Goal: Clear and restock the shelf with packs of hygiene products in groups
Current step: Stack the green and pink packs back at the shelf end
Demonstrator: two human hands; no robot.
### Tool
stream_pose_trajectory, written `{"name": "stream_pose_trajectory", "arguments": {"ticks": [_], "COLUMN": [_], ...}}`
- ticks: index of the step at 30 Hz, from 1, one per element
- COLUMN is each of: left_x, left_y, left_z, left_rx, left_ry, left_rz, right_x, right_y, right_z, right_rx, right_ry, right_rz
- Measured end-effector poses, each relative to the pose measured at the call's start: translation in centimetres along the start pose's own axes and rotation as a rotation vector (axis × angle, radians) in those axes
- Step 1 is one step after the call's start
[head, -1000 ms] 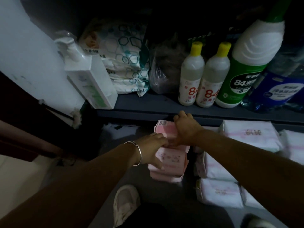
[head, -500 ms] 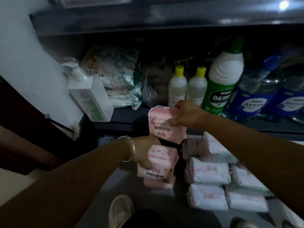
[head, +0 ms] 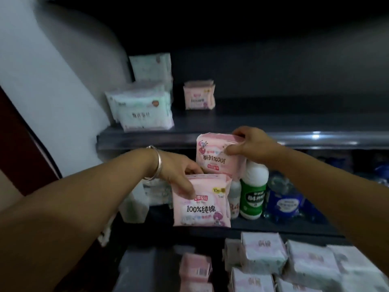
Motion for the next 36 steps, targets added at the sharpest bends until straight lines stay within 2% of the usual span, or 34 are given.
{"name": "stream_pose_trajectory", "arguments": {"ticks": [9, 20, 36], "left_x": [-2.7, 1.1, 9.2], "left_y": [11.1, 17.4, 22.7], "left_z": [5.7, 8.2, 3.4], "left_rx": [-0.07, 0.084, 0.254], "left_ry": [-0.071, -0.025, 0.126], "left_rz": [0.195, 0.368, 0.447], "right_x": [4.8, 8.7, 16.8], "right_y": [7.1, 12.0, 10.6], "right_z": [-3.9, -2.9, 0.4], "right_rx": [0.045, -0.082, -0.16], "right_ry": [0.097, 0.127, 0.125], "right_rz": [0.193, 0.313, 0.36]}}
Point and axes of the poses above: each hand's wrist, its own x-axis towards the middle knuckle, its own y-axis out of the back of the hand, z = x × y, the point moved 7 cm from there along x, towards the middle knuckle, and after that the axes turned 10 degrees about y, right-handed, at the moved point
